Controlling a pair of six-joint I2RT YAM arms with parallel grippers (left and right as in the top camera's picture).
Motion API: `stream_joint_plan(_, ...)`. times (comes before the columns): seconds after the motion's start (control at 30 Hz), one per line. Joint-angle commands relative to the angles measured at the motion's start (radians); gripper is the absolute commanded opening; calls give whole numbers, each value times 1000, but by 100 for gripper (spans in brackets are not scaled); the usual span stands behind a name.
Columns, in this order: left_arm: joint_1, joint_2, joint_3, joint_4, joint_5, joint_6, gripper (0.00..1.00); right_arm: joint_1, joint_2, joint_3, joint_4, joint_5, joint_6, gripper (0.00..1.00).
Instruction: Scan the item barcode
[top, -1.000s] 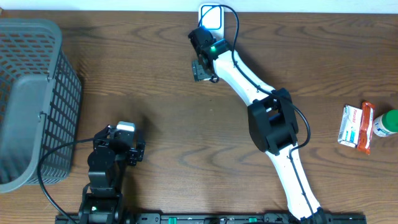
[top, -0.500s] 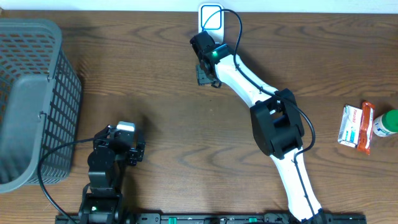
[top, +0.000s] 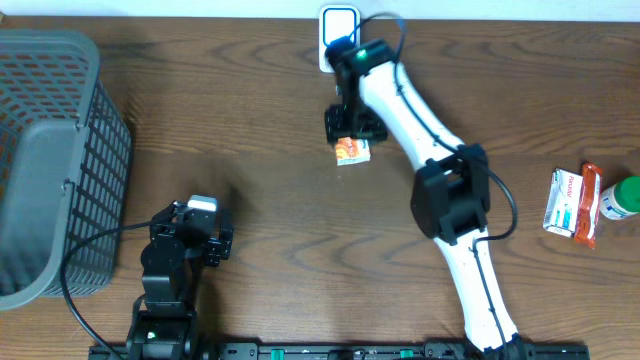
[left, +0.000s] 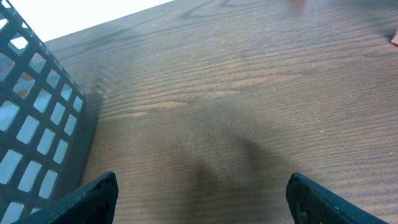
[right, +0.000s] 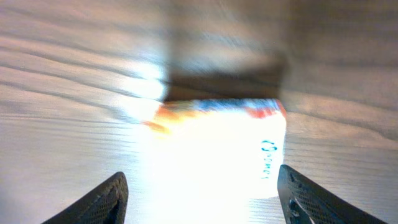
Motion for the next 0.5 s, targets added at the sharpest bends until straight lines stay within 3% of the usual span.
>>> stream_joint_plan(0.0, -3, -5, 1, 3, -9, -9, 87, -53, -6, 26, 18, -215, 34, 67)
stream_joint_plan(0.07, -3, -5, 2, 3, -9, -10, 87, -77, -4, 25, 46, -259, 44, 68)
stream_joint_plan(0.13, -3, -5, 1, 3, -9, -9, 87, -90, -4, 25, 47, -233, 57, 80)
stream_joint_plan(0.47, -3, -5, 1, 3, -9, -9, 87, 37, -26, 25, -133, 167, 114, 95)
